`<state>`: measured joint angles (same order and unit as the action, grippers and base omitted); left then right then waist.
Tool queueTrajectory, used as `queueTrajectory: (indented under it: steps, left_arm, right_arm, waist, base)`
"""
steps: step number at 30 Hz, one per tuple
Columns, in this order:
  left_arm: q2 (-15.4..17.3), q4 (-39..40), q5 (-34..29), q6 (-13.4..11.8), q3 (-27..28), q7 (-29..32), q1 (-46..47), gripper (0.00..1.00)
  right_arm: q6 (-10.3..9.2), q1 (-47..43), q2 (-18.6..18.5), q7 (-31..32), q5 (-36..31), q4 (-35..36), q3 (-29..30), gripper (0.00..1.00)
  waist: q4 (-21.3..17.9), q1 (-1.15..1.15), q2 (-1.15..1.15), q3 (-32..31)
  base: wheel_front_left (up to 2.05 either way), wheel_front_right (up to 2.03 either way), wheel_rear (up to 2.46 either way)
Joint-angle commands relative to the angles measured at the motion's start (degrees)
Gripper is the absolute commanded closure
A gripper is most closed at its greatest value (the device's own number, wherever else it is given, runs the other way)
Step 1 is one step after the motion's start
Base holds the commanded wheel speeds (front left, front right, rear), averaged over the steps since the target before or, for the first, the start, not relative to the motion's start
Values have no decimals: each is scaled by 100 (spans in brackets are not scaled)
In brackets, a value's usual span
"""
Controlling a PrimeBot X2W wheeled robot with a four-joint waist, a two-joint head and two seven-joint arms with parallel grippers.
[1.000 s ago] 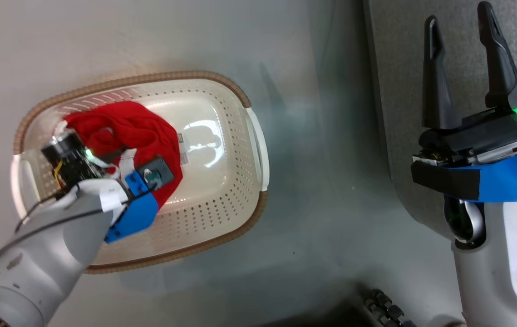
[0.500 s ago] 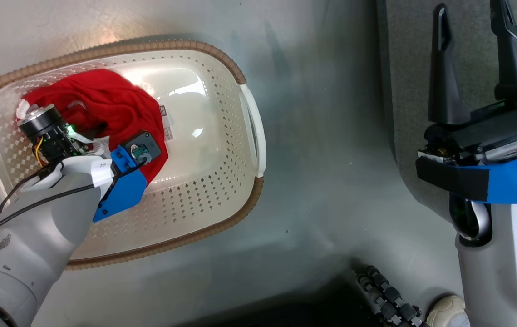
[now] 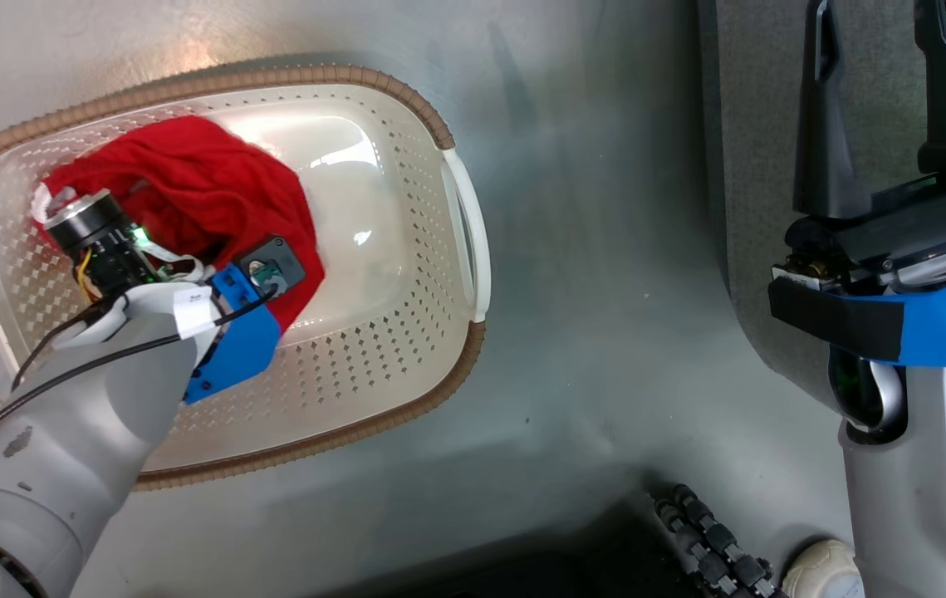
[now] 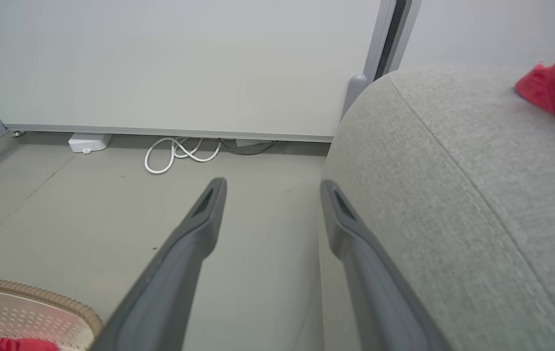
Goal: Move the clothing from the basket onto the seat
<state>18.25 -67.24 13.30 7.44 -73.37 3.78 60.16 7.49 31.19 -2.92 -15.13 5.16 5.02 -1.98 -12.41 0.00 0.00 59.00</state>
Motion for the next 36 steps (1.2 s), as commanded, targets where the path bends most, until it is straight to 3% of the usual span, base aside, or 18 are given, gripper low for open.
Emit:
queueTrajectory:
  steps: [1,13,26,33,36]
  left_arm:
    - [-43,34,42,2,-14,-77,-1,100]
    - [-408,143,488,2,-14,-860,-241,100]
    - [-901,284,1581,3,84,-1835,-528,100]
    - [-916,847,1787,-67,519,-1906,-626,100]
    - [-759,1494,1771,-203,1047,-1903,-890,100]
  right_arm:
    - [2,90,6,-2,-36,-5,21,0]
    - [1,-123,5,-2,-140,-203,66,0]
    - [2,-557,-12,-2,-287,-451,190,0]
    - [1,-834,-53,-2,-310,-618,263,0]
    - [2,-1029,-83,-2,-299,-715,267,0]
  waist:
    - [30,0,0,-86]
    - [258,0,0,-933]
    - [611,0,0,-2228]
    - [790,0,0,-2787]
    - [897,0,0,-3153]
  base:
    - [0,0,0]
    - [0,0,0]
    - [0,0,0]
    - [0,0,0]
    - [0,0,0]
